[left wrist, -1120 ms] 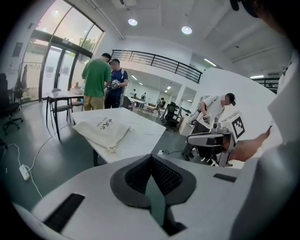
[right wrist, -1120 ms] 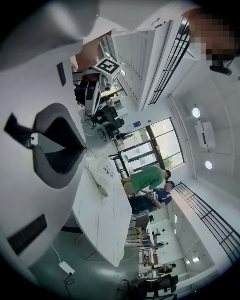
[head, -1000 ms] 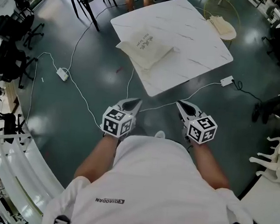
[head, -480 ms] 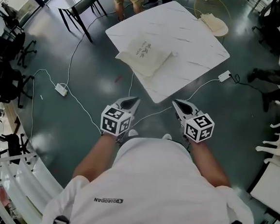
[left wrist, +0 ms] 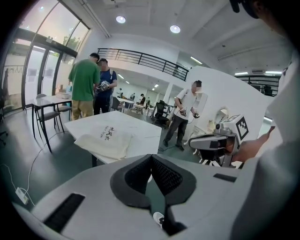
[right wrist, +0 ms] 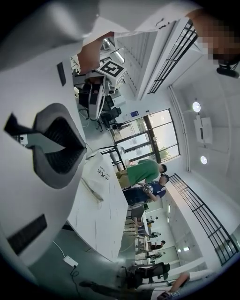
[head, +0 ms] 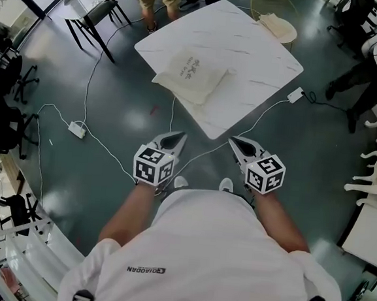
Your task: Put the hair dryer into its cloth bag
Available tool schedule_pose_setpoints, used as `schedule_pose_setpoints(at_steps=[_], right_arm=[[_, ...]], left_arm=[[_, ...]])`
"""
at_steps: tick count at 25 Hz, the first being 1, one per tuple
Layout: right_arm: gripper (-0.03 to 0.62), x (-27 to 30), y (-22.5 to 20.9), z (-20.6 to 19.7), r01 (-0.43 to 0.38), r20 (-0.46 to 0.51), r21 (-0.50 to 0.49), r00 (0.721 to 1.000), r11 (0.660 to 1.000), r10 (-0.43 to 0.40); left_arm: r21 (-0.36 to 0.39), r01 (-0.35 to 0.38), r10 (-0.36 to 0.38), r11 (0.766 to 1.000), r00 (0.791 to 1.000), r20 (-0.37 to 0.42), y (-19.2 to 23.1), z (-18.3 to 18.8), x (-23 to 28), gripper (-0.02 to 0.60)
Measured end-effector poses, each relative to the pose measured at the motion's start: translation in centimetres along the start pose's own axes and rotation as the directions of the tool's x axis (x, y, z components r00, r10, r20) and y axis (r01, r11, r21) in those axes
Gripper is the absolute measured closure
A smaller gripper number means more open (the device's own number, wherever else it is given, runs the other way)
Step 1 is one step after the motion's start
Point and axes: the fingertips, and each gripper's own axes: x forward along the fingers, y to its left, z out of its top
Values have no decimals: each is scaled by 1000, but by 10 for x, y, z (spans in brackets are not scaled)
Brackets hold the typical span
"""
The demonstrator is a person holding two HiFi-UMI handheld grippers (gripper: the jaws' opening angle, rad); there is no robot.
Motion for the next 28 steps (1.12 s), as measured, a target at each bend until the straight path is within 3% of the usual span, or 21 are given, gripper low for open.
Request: schedule_pose_setpoints(at_steps=[11, 28], right_arm=[[572, 6, 13, -8, 28, 4, 11, 1000, 1000, -28], [572, 2, 10, -8, 24, -7, 3, 1000, 1000, -24]], left_arm=[[34, 49, -48, 998, 999, -25, 1, -5, -2, 554], [39, 63, -63, 997, 998, -5, -10, 2, 3, 554]])
